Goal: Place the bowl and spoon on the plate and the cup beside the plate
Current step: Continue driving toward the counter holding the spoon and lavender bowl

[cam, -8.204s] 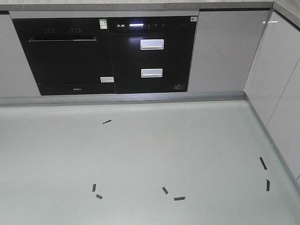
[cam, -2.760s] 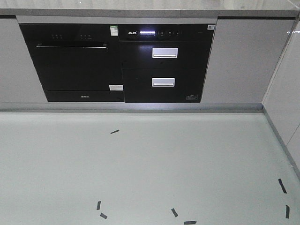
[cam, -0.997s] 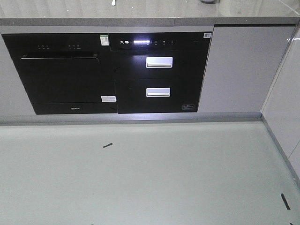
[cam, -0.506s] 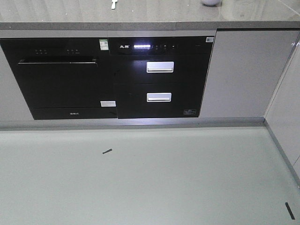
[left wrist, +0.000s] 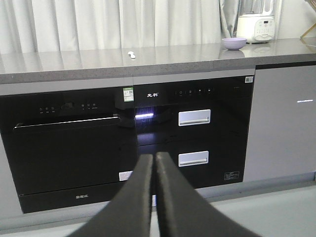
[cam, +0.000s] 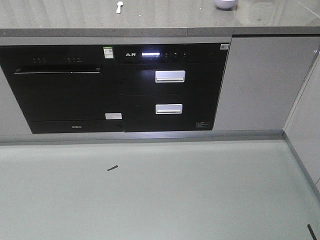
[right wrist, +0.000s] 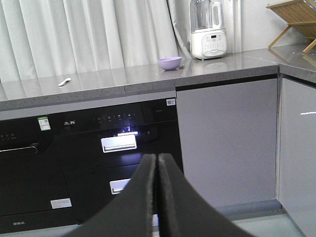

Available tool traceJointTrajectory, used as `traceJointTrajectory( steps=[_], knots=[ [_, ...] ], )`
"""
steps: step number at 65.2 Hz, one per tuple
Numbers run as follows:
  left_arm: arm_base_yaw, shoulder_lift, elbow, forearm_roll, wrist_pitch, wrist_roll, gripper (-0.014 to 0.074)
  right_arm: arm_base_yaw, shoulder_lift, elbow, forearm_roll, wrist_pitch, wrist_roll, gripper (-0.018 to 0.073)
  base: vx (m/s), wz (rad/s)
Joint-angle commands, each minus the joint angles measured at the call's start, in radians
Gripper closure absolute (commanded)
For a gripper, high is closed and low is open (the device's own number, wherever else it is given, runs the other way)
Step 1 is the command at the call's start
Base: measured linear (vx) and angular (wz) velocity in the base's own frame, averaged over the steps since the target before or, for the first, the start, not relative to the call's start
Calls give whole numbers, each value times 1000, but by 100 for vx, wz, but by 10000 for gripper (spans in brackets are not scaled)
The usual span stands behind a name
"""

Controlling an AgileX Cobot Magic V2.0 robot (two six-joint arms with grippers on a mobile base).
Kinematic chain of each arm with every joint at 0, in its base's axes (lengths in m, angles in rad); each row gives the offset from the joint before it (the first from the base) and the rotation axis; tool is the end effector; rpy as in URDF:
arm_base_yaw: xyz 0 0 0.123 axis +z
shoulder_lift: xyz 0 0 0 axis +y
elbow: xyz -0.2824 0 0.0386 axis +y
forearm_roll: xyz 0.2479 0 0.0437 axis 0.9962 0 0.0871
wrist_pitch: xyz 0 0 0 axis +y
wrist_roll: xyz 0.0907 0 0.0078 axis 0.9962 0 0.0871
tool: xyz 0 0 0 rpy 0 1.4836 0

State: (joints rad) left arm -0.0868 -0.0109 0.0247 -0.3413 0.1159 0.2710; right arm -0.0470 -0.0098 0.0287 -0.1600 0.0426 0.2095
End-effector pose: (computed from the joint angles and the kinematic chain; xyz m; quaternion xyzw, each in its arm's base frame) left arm 0.0561 -0.0085 0.1954 0.0201 0.7194 -0.0676 0.6910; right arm 0.0568 -0.0033 0.2001 0.0361 0.6968 -0.0014 0.7163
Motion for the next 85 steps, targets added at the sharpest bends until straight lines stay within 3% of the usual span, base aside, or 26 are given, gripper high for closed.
traceJointTrajectory(
  steps=[1, 85],
  knots=[
    [1, -17, 25, -12, -73, 2, 603, -4, -11, 14, -3, -74, -9, 564, 9, -2],
    [1, -17, 25, -12, -73, 2, 603, -4, -11, 14, -3, -75, -9, 564, 6, -2]
  ],
)
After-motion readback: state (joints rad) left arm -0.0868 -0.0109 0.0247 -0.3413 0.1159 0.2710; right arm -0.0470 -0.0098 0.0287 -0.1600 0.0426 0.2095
